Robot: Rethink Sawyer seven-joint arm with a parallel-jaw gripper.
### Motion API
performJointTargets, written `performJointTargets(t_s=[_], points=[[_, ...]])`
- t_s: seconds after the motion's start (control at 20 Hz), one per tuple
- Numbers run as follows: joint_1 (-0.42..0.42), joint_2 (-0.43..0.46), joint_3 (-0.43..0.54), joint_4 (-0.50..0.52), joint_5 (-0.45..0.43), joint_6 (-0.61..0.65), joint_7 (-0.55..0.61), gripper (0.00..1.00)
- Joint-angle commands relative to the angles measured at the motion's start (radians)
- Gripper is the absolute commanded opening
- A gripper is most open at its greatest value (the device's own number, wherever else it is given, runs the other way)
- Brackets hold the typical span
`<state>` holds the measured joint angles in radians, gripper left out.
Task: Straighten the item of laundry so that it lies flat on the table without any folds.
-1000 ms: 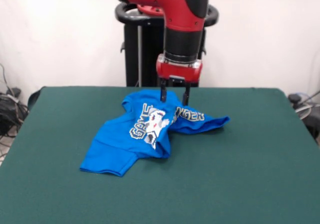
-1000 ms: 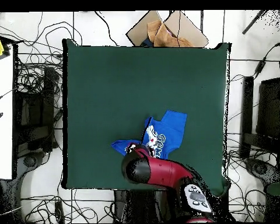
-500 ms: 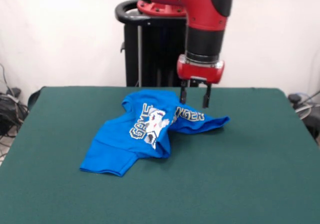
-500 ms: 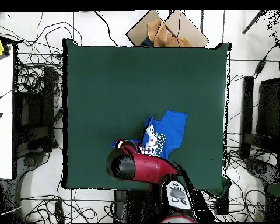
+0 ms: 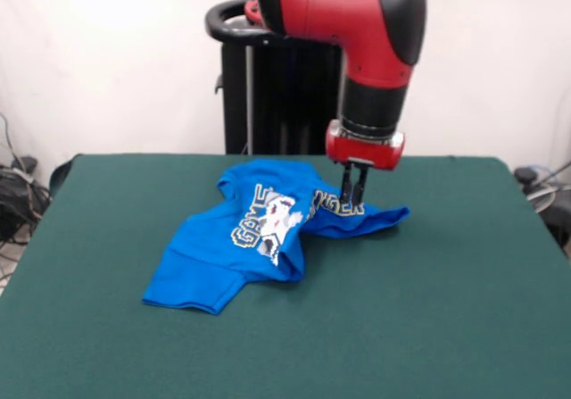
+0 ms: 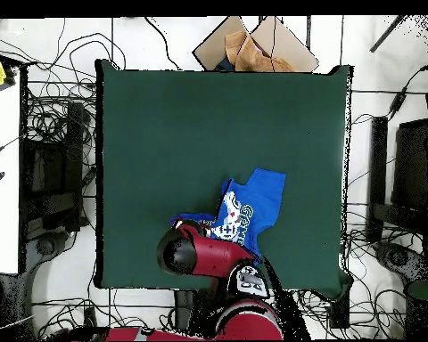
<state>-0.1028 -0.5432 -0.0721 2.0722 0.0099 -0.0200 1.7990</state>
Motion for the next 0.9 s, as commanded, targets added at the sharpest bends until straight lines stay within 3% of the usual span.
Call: performJointTargets(t_s=[0.05, 0.3, 0.65, 0.9], points=[[0.045, 0.072, -0.056, -0.047, 0.073, -0.014, 0.211, 0.00], [0.106, 0.077, -0.126, -0.039, 0.072, 0.002, 0.202, 0.00], [0.120, 0.143, -0.075, -0.067, 0.102, -0.057, 0.241, 0.00], [0.109, 0.110, -0.040, -0.059, 0.109, -0.019, 0.233, 0.00]])
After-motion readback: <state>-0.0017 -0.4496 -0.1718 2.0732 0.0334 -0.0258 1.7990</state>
